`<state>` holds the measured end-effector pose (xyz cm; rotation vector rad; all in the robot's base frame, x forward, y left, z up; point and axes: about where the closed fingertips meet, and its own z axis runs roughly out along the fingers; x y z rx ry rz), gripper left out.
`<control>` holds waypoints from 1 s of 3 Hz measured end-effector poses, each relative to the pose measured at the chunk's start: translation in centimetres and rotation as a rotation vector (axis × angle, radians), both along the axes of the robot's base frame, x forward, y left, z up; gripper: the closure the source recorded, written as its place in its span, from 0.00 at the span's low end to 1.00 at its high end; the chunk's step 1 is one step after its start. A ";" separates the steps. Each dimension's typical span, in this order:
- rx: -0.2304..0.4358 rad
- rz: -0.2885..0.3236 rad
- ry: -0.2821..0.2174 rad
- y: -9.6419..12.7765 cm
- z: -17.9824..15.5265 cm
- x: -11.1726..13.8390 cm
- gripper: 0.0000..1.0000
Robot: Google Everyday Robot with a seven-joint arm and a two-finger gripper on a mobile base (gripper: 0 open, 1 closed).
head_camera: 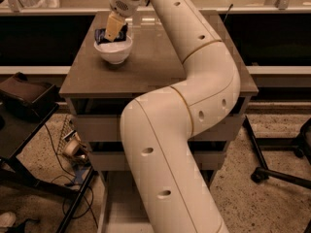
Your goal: Place rxbar blueberry into white bowl
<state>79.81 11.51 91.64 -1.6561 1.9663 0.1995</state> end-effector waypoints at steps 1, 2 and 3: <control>0.001 0.001 0.001 0.3 -0.4 0.2 0.28; 0.003 0.002 0.004 0.8 -1.0 0.5 0.00; 0.003 0.002 0.004 0.8 -1.0 0.5 0.00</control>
Offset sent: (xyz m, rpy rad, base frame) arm 0.0020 0.0030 -0.0039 0.0014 0.0011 0.0009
